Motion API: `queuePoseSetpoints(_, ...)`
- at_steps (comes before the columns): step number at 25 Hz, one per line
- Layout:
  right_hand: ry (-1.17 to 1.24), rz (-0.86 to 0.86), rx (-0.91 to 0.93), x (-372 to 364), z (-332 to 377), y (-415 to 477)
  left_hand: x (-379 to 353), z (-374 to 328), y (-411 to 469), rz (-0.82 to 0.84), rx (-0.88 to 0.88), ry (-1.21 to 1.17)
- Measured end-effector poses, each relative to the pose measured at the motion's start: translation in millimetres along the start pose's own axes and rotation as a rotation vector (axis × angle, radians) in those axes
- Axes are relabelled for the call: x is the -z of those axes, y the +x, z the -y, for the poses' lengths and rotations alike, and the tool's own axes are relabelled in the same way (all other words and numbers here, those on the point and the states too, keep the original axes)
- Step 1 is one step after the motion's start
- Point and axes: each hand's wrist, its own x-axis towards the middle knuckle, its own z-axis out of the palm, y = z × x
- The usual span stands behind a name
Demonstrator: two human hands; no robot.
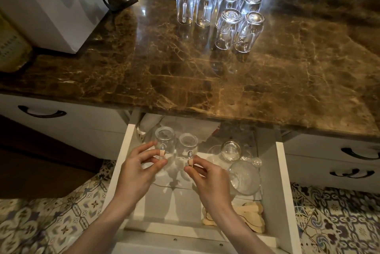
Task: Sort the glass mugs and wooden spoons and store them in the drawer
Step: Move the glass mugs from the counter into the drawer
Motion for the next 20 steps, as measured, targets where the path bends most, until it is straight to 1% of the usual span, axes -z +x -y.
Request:
queuePoseSetpoints(5, -0.055, 0.004, -0.052, -11, -15, 14, -8, 11, 10, -0.022, 0.018, 0.02)
queuePoseSetpoints(10, -0.064, -0.022, -0.126, -13, -24, 23, -21, 17, 19, 0.022, 0.009, 0.044)
queuePoseSetpoints(17, -0.07, -0.015, -0.114, -34, -22, 30, -15, 30, 24, -0.024, 0.047, -0.01)
queuePoseSetpoints(20, -0.11, -0.023, -0.105, -41, -25, 30, -20, 34, 24, -0.031, 0.057, -0.023)
